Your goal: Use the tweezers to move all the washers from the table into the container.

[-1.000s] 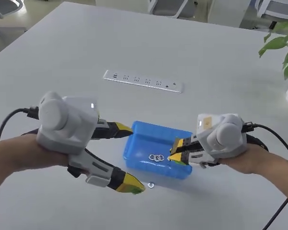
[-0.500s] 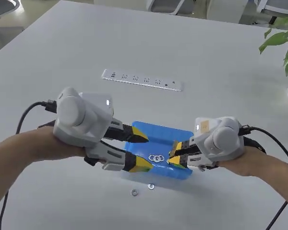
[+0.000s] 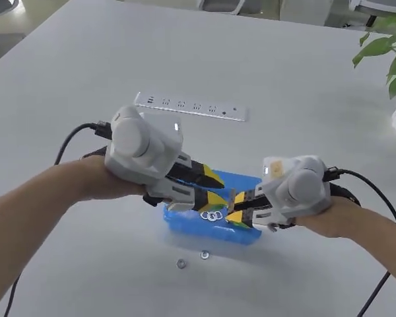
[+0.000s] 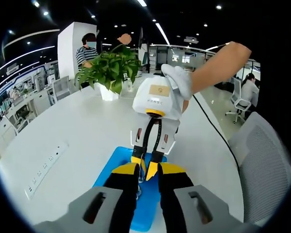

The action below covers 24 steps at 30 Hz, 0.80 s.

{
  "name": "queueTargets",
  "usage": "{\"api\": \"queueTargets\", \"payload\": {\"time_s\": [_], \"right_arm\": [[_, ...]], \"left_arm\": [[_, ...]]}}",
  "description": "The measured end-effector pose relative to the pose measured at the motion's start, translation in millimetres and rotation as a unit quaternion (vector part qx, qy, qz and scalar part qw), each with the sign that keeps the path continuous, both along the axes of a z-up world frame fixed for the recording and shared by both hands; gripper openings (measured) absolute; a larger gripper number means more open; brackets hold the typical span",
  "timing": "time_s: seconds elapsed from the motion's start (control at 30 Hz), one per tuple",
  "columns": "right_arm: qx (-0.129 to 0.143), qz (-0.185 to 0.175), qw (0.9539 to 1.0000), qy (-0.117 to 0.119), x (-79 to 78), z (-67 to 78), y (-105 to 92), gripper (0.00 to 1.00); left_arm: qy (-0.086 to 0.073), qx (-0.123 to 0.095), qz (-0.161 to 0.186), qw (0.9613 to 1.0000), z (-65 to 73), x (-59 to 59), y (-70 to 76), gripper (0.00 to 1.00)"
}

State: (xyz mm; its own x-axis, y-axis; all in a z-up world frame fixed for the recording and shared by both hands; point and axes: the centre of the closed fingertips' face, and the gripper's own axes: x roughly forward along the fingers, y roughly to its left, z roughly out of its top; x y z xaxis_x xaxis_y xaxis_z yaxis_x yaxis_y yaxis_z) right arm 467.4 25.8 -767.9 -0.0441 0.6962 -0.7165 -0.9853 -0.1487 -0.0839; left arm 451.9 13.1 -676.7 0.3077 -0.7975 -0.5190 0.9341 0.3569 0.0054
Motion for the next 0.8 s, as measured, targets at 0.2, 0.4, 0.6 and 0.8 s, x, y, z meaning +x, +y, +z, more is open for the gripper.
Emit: {"api": "queueTargets", "payload": {"time_s": [0.2, 0.4, 0.6, 0.8], "right_arm": [[0.001, 0.0, 1.0, 0.001, -0.3, -0.2, -1.6, 0.09], [0.001, 0.001, 1.0, -0.001, -1.8, -0.1, -2.5, 0.09], [0.001, 0.0, 1.0, 0.0, -1.5, -0.4, -4.1, 0.09], [-0.004, 0.004, 1.0, -0.004, -1.6, -0.4, -3.9, 0.1]], "left_arm": [[-0.009, 0.004, -0.014, 0.9999, -1.2, 4.4, -8.3, 0.12], [-0.014, 0.011, -0.033, 0.9993, -4.0, 6.5, -16.9, 0.09], [-0.015, 0.013, -0.043, 0.9989, -5.5, 7.8, -19.6, 0.06], [-0.014, 0.012, -0.046, 0.9988, -5.5, 8.5, -19.8, 0.06]]}}
